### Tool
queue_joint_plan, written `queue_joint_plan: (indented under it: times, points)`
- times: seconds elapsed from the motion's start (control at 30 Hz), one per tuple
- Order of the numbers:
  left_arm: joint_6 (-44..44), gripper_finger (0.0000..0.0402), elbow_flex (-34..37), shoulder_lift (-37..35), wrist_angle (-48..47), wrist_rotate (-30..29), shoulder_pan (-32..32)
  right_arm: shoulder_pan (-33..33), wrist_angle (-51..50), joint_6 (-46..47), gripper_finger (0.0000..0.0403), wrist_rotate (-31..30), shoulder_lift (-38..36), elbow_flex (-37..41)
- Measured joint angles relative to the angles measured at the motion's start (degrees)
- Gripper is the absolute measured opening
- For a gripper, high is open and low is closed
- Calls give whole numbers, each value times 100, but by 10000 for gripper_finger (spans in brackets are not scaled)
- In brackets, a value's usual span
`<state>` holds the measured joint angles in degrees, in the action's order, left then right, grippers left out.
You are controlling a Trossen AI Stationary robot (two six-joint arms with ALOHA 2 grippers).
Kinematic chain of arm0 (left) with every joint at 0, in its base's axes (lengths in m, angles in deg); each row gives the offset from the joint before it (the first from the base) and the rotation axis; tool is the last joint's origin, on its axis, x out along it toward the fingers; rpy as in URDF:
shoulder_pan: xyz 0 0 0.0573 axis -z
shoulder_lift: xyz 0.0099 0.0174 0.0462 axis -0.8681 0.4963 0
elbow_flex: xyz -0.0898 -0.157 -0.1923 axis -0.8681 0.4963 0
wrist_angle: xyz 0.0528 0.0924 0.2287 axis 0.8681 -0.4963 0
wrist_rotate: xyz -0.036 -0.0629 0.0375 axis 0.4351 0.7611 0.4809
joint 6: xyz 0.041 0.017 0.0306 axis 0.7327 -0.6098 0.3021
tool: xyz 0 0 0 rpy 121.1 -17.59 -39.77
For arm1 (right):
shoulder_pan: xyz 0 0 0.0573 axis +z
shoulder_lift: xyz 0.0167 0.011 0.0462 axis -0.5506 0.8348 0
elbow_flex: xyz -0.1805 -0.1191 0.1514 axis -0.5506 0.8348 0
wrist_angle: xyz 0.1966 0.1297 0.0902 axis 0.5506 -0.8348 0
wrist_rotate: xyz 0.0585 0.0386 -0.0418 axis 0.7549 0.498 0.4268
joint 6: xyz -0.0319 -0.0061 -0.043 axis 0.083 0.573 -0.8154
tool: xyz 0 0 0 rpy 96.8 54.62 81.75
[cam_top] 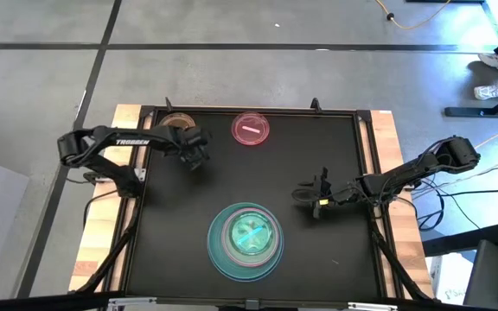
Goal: Stack plastic plates
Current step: Stack the orange plate on top of the small light blue plate
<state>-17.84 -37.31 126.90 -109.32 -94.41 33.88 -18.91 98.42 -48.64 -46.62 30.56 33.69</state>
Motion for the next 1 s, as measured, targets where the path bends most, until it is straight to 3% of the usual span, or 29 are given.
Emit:
queue_joint_plan:
  times: [0.27,0.57,0.77,0.87,1.0]
  points:
    - [842,125,0,755,730,-123,-540,-2,-27,-2,220,0,0,0]
    - [868,125,0,1182,990,-954,-640,0,-96,-9,220,0,0,2]
    - [866,124,-15,1294,1008,-942,-782,0,-96,-7,220,0,0,2]
    - [867,108,-22,1308,1019,-807,-889,0,-96,-4,220,-2,0,2]
    - [868,58,-17,1316,1024,-748,-894,0,-96,-5,220,0,0,2]
